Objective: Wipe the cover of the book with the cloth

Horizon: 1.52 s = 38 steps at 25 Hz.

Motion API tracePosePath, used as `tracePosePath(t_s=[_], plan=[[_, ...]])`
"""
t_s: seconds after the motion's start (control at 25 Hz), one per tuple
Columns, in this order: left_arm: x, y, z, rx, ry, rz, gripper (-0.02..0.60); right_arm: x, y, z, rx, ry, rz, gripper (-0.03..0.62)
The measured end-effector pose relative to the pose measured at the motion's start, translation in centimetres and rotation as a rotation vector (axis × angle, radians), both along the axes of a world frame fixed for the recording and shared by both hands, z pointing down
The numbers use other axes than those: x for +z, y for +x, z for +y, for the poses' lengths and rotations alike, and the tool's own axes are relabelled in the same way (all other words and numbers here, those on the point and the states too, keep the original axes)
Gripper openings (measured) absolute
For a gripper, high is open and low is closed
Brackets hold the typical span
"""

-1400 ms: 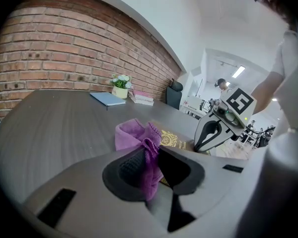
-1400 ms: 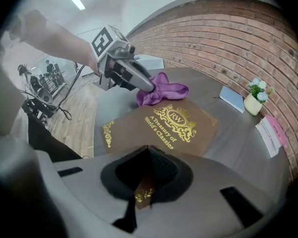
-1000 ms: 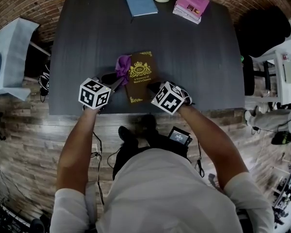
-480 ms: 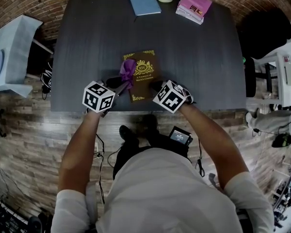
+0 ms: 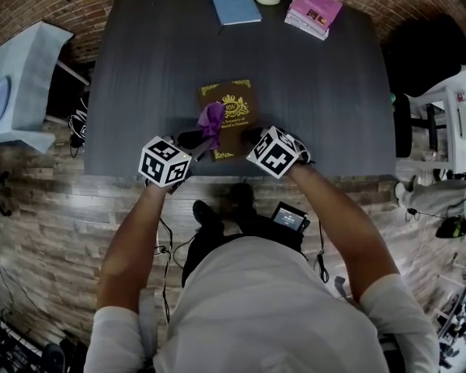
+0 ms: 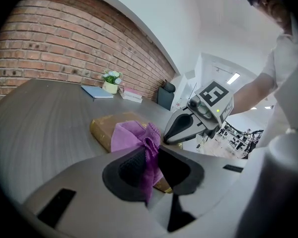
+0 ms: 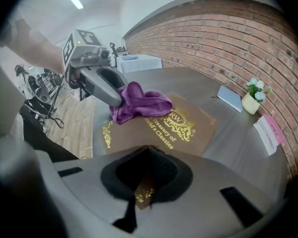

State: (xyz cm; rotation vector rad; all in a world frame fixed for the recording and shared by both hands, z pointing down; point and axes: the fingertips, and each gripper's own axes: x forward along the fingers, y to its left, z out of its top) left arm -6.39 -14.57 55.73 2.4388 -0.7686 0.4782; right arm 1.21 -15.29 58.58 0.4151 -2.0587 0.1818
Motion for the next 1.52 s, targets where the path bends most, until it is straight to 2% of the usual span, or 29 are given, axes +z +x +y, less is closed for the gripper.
tracePosePath(t_s=[1.12,1.52], plan=[[-0.2,2.1,5.1,-0.005,-0.033,0.060,0.086,0.0,0.1,-0.1,0.018,0.026,0.010,0.014],[-0.5,3.2,7.3,0.037,-0.057,0.088,0.086,0.1,0.1,-0.2,0.019,0.040,0.028,0.014]])
